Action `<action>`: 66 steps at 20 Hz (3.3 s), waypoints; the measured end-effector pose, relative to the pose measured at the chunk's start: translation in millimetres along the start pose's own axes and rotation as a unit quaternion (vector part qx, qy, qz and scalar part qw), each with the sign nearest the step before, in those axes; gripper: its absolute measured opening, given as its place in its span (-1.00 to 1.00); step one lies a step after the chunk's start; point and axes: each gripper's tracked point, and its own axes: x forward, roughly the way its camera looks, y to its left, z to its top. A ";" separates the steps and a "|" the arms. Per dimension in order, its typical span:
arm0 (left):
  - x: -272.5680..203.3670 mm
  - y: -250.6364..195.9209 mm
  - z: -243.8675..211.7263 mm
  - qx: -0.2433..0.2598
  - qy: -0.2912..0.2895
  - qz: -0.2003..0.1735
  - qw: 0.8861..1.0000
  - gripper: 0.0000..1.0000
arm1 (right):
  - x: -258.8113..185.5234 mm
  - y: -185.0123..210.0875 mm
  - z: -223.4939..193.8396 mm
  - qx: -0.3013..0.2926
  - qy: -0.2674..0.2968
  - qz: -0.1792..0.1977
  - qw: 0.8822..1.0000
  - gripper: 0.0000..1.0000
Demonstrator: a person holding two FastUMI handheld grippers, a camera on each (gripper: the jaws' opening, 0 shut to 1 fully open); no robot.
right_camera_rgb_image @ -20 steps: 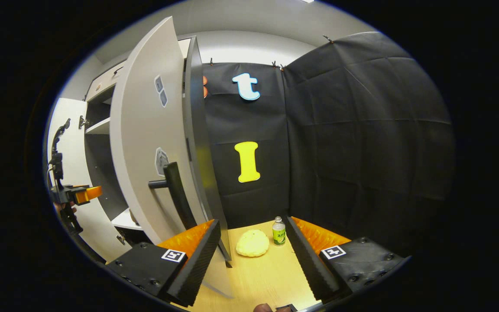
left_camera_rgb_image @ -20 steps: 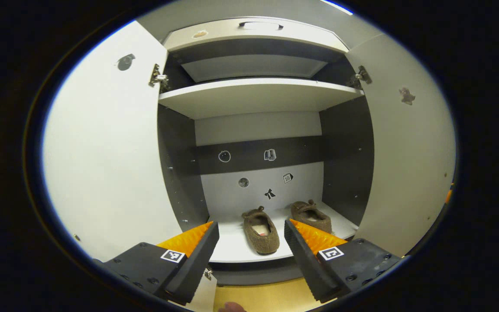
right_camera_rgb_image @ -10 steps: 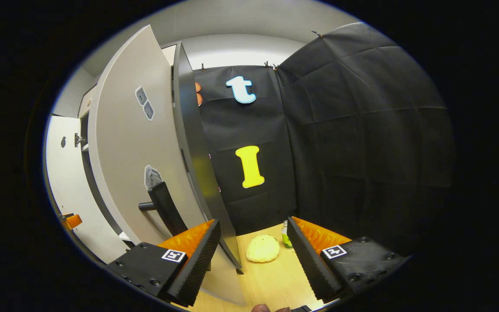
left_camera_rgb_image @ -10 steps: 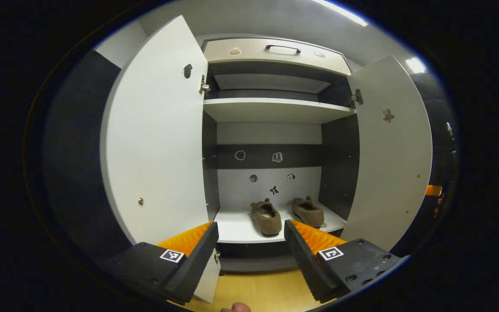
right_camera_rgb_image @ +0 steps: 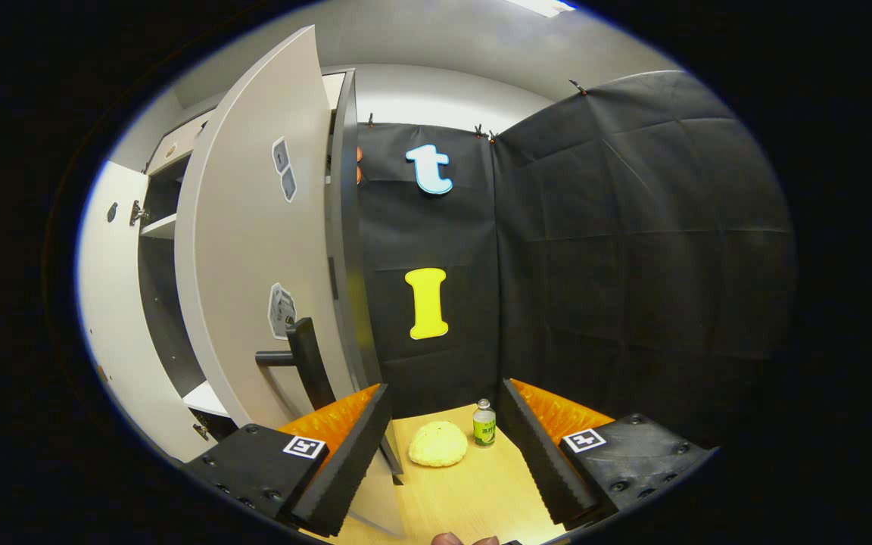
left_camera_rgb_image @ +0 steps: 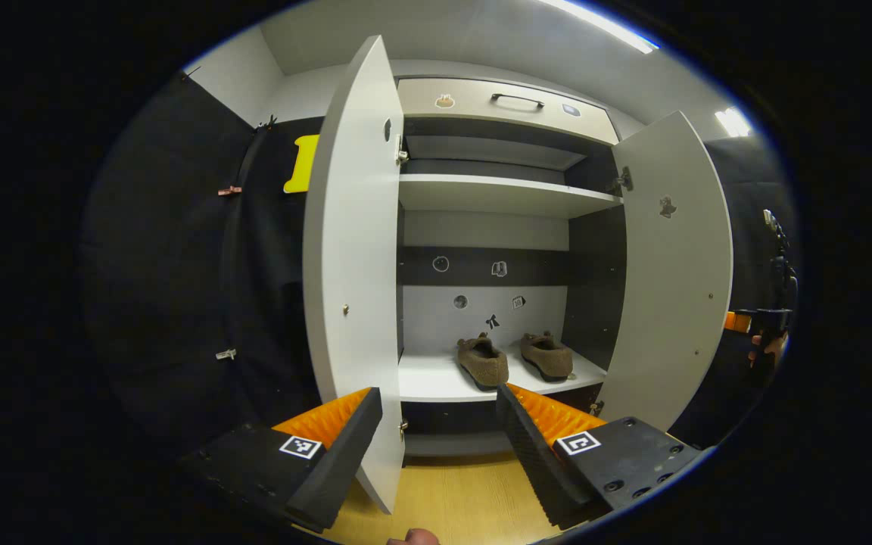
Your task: Grab one shoe with the right hand and put it into the shoe cabinet, grab the other shoe with the left hand and put it into the shoe cabinet; then close the right door with the right hand and the left door with the left hand.
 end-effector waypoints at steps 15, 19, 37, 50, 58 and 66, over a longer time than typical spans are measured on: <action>-20.7 119.2 -8.3 0.023 0.020 0.099 0.995 0.94 | -19.1 168.2 -37.4 0.008 0.048 0.129 0.990 1.00; -13.3 152.1 -13.0 0.022 0.027 0.115 0.993 0.94 | -38.0 189.3 -44.9 -0.010 0.051 0.153 0.987 0.97; 53.0 190.9 0.7 0.040 0.017 0.140 0.989 0.86 | -70.0 158.1 -38.6 0.011 0.051 0.138 0.989 0.96; 49.0 131.4 -2.1 0.038 0.025 0.103 0.994 0.78 | -73.4 158.1 -37.5 0.021 0.053 0.160 0.986 0.96; 79.4 29.9 -4.7 0.034 0.017 0.027 0.999 0.78 | -73.9 161.3 -32.4 0.042 0.054 0.170 0.983 0.96; 73.2 -19.6 -18.7 0.028 0.023 -0.010 0.999 0.92 | -80.9 183.9 -32.2 0.027 0.045 0.178 0.983 0.96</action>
